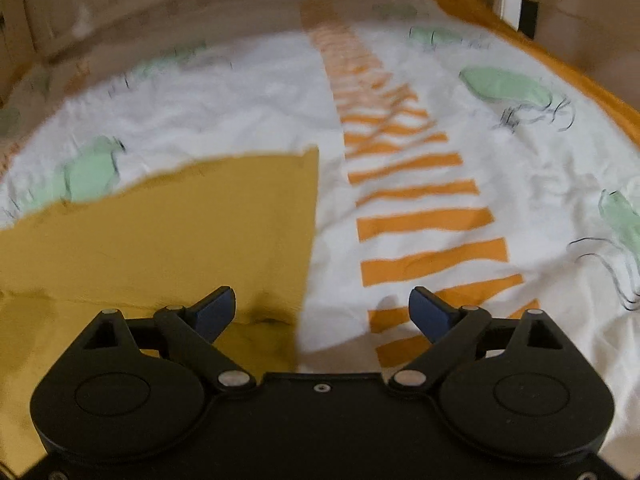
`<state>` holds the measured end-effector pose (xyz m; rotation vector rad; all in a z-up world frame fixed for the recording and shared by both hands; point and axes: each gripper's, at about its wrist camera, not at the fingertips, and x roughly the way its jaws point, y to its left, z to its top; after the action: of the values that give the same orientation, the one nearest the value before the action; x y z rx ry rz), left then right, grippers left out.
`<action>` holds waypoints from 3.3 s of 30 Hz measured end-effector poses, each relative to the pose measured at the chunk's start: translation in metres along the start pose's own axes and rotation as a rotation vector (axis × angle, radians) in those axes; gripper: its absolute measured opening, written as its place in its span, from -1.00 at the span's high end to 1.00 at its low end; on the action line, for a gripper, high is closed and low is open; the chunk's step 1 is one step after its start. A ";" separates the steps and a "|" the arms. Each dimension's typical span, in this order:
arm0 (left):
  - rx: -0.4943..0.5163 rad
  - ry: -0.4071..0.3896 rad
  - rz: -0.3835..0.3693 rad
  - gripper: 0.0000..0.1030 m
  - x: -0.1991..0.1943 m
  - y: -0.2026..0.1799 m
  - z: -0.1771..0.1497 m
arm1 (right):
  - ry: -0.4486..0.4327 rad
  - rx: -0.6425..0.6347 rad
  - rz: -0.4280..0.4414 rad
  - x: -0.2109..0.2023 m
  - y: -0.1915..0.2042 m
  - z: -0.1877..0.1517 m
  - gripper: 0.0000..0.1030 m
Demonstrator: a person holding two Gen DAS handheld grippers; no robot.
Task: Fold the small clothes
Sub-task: 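Withdraw both tools open above the folded sweater, then close the left tool on the sweater's other side edge, then fold the held side edge inward over the body, open left tool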
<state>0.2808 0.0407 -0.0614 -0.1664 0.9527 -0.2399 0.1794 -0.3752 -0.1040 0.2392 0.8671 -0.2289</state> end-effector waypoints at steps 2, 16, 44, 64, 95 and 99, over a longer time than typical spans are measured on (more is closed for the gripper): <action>-0.017 -0.044 0.020 -0.33 -0.012 0.010 0.004 | -0.036 0.010 0.026 -0.018 0.007 -0.001 -0.87; -0.256 -0.178 0.091 -0.34 -0.075 0.138 0.023 | -0.063 -0.068 0.237 -0.056 0.121 -0.038 -0.96; -0.531 -0.387 0.209 -0.34 -0.070 0.333 0.009 | -0.116 -0.235 0.169 -0.004 0.239 -0.098 -1.00; -0.467 -0.425 0.265 -0.36 -0.042 0.326 0.028 | -0.135 -0.243 0.149 0.007 0.243 -0.105 -1.00; -0.186 -0.587 -0.086 0.94 -0.136 0.087 0.067 | -0.070 -0.190 0.238 -0.005 0.225 -0.076 -0.98; -0.080 -0.554 -0.140 0.94 -0.129 0.034 0.062 | -0.109 -0.163 0.261 -0.026 0.198 -0.058 -0.98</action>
<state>0.2647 0.1112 0.0665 -0.3539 0.3998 -0.2663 0.1797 -0.1675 -0.0976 0.1841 0.7337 0.0715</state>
